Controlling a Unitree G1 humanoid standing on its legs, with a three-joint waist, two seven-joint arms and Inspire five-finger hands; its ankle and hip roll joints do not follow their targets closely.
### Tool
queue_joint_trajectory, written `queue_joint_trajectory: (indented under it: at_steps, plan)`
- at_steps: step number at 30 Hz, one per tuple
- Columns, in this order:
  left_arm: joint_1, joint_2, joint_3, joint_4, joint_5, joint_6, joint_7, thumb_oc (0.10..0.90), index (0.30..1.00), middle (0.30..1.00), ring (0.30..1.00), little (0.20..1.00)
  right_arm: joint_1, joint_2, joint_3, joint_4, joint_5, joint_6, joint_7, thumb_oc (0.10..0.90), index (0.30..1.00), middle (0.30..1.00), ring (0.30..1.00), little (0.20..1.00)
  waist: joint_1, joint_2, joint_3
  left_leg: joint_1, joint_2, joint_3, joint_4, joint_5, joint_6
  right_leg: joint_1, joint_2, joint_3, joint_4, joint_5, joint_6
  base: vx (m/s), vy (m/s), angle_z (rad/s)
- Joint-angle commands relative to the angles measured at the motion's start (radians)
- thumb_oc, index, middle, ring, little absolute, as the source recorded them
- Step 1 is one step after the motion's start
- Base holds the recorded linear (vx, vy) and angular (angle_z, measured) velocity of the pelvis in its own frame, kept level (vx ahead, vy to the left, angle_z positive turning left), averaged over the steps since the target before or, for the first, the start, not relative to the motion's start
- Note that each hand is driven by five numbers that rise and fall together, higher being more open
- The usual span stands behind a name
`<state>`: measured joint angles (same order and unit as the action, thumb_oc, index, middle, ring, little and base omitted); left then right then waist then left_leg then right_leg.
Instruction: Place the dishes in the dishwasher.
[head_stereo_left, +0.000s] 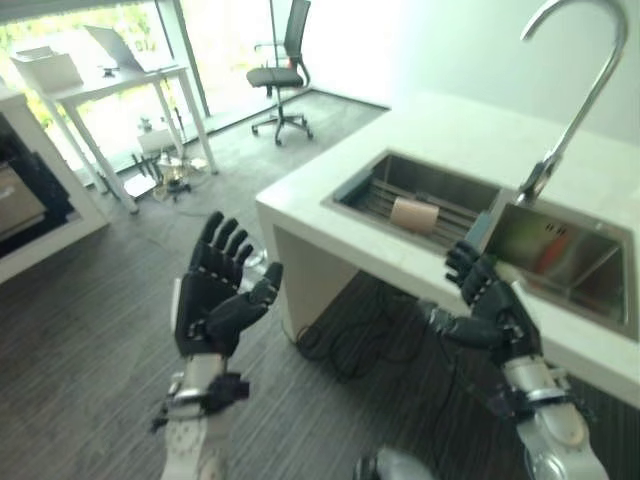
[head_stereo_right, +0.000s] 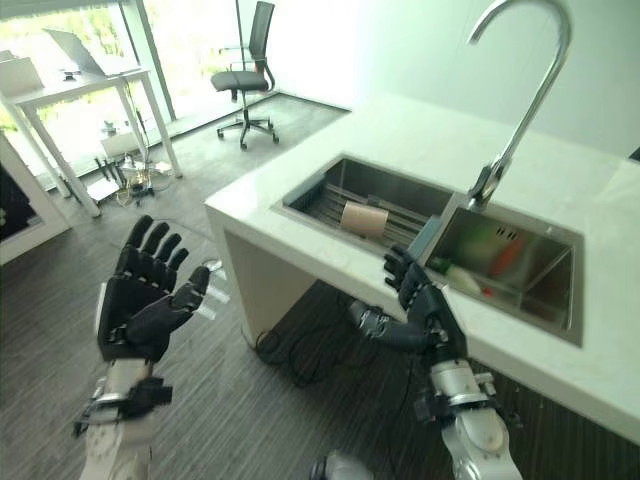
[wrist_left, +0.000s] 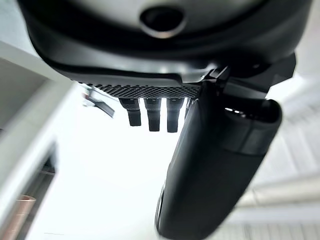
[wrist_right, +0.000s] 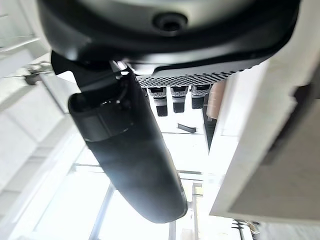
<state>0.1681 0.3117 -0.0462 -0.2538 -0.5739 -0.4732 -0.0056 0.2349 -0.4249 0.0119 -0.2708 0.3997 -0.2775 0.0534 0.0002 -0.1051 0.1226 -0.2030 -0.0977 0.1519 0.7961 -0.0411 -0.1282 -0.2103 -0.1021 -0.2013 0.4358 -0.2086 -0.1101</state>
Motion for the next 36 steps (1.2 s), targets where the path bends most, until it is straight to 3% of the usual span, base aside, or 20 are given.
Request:
queue_joint_trajectory:
  at_steps: [1,2,3,5,6,8,9,13,18,23,26,28,32,33,35,36]
  plan:
    - [-0.064,0.048,0.061,-0.058,0.002,-0.084,-0.044,0.8,0.9,0.9,0.9,0.9,-0.113,-0.04,-0.113,-0.107,0.008,-0.109,-0.035,0.8,0.9,0.9,0.9,0.9,-0.011,0.018,-0.008,0.04,0.095,-0.017,-0.162,-0.013,0.086,0.071,-0.012,-0.007,-0.136,0.092,0.136,0.3,0.042,-0.04]
    - [-0.045,0.049,0.077,-0.065,-0.013,-0.09,-0.063,0.8,0.9,0.9,0.9,0.9,-0.127,-0.037,-0.123,-0.102,0.024,-0.096,-0.026,0.8,0.9,0.9,0.9,0.9,0.0,0.033,-0.007,0.07,0.112,-0.015,-0.369,-0.002,0.089,0.089,0.02,0.029,-0.136,0.064,0.146,0.36,0.107,-0.14]
    - [-0.037,0.052,0.082,-0.063,-0.018,-0.099,-0.069,0.8,0.9,0.9,0.9,0.9,-0.133,-0.031,-0.124,-0.096,0.019,-0.096,-0.023,0.8,0.9,0.9,0.9,0.9,0.005,0.042,-0.01,0.089,0.111,-0.025,-0.481,0.007,0.087,0.093,0.035,0.051,-0.136,0.055,0.153,0.39,0.191,-0.3]
    - [-0.019,0.052,0.09,-0.078,-0.015,-0.109,-0.069,0.8,0.9,0.9,0.9,0.9,-0.132,-0.019,-0.124,-0.1,0.004,-0.088,-0.019,0.8,0.9,0.9,0.9,0.9,0.016,0.087,-0.012,0.011,0.142,-0.096,-0.496,-0.046,0.07,0.107,0.087,0.08,-0.136,0.034,0.165,0.28,0.184,-0.43]
    - [-0.011,0.05,0.092,-0.086,-0.008,-0.113,-0.062,0.8,0.9,0.9,0.9,0.9,-0.129,-0.016,-0.12,-0.108,0.001,-0.083,-0.017,0.8,0.9,0.9,0.9,0.9,0.023,0.099,-0.018,-0.022,0.147,-0.135,-0.496,-0.039,0.058,0.115,0.104,0.1,-0.136,0.02,0.166,0.29,0.155,-0.6]
    - [-0.003,0.042,0.094,-0.095,0.003,-0.126,-0.058,0.8,0.9,0.9,0.9,0.9,-0.119,-0.023,-0.118,-0.131,0.005,-0.068,-0.012,0.8,0.9,0.9,0.9,0.9,0.048,0.119,-0.021,-0.104,0.162,-0.199,-0.496,0.033,0.028,0.153,0.136,0.14,-0.136,-0.022,0.16,0.41,0.215,-1.05]
    - [-0.011,0.038,0.09,-0.095,0.006,-0.129,-0.052,0.8,0.9,0.9,0.9,0.9,-0.118,-0.033,-0.113,-0.14,0.003,-0.061,-0.017,0.8,0.9,0.9,0.9,0.9,0.05,0.12,-0.02,-0.116,0.161,-0.194,-0.496,0.039,0.03,0.165,0.134,0.144,-0.136,-0.033,0.157,0.35,0.206,-1.08]
    - [-0.026,0.049,0.088,-0.089,0.026,-0.124,-0.027,0.8,0.9,0.9,0.9,0.9,-0.112,-0.048,-0.11,-0.15,0.003,-0.056,-0.028,0.8,0.9,0.9,0.9,0.9,0.04,0.117,-0.019,-0.104,0.165,-0.173,-0.496,-0.002,0.046,0.181,0.108,0.137,-0.136,-0.035,0.164,0.23,0.191,-0.83]
    - [-0.059,0.071,0.081,-0.09,0.012,-0.082,-0.044,0.8,0.9,0.9,0.9,0.9,-0.046,-0.024,-0.149,-0.169,0.026,-0.065,-0.021,0.8,0.9,0.9,0.9,0.9,0.014,0.109,-0.035,-0.046,0.135,-0.153,-0.496,-0.05,0.094,0.226,0.071,0.131,-0.136,-0.028,0.197,0.29,0.223,-0.41]
    - [-0.082,0.095,0.058,-0.088,0.017,-0.073,-0.098,0.8,0.9,0.9,0.9,0.9,-0.051,0.012,-0.134,-0.147,0.009,-0.069,-0.063,0.8,0.9,0.9,0.9,0.9,0.014,0.112,-0.032,-0.017,0.104,-0.181,-0.496,-0.076,0.141,0.261,0.064,0.103,-0.129,0.066,0.226,0.26,0.177,0.01]
    - [-0.085,0.108,0.052,-0.099,0.039,-0.085,-0.107,0.8,0.9,0.9,0.9,0.9,-0.047,0.033,-0.113,-0.147,-0.017,-0.066,-0.079,0.8,0.9,0.9,0.9,0.9,0.017,0.11,-0.03,-0.007,0.082,-0.184,-0.496,-0.088,0.167,0.221,0.075,0.115,0.056,0.119,0.244,0.12,0.122,-0.16]
    - [-0.082,0.123,0.054,-0.119,0.091,-0.097,-0.079,0.8,0.9,0.9,0.9,0.9,-0.037,0.041,-0.092,-0.143,-0.02,-0.073,-0.054,0.8,0.9,0.9,0.9,0.9,0.011,0.117,-0.02,0.016,0.083,-0.163,-0.496,-0.106,0.18,0.151,0.076,0.093,0.162,0.13,0.233,0.16,0.16,-0.3]
    - [-0.091,0.153,0.067,-0.14,0.128,-0.084,-0.047,0.8,0.9,0.9,0.9,0.9,-0.048,0.018,-0.109,-0.144,0.042,-0.056,-0.016,0.8,0.9,0.9,0.9,0.9,0.022,0.107,-0.009,0.036,0.095,-0.106,-0.496,-0.115,0.169,0.165,0.031,-0.012,-0.054,0.111,0.221,0.16,-0.014,-0.92]
    - [-0.091,0.158,0.075,-0.146,0.117,-0.073,-0.06,0.8,0.9,0.9,0.9,0.9,-0.065,0.007,-0.114,-0.136,0.06,-0.054,-0.004,0.8,0.9,0.9,0.9,0.9,0.022,0.103,0.002,0.053,0.107,-0.085,-0.496,-0.126,0.161,0.152,-0.003,-0.047,-0.136,0.124,0.217,0.16,-0.181,-0.89]
    - [-0.091,0.158,0.076,-0.15,0.127,-0.061,-0.06,0.8,0.9,0.9,0.9,0.9,-0.097,0.003,-0.099,-0.122,0.066,-0.053,0.005,0.8,0.9,0.9,0.9,0.9,0.021,0.088,0.012,0.069,0.113,-0.053,-0.496,-0.151,0.151,0.072,-0.074,-0.044,-0.136,0.127,0.231,0.15,-0.257,-0.64]
    - [-0.096,0.154,0.07,-0.153,0.138,-0.046,-0.059,0.8,0.9,0.9,0.9,0.9,-0.11,0.01,-0.087,-0.124,0.058,-0.048,0.006,0.8,0.9,0.9,0.9,0.9,0.011,0.074,0.014,0.085,0.111,-0.039,-0.496,-0.178,0.148,0.019,-0.119,-0.028,-0.136,0.171,0.252,0.16,-0.24,-0.42]
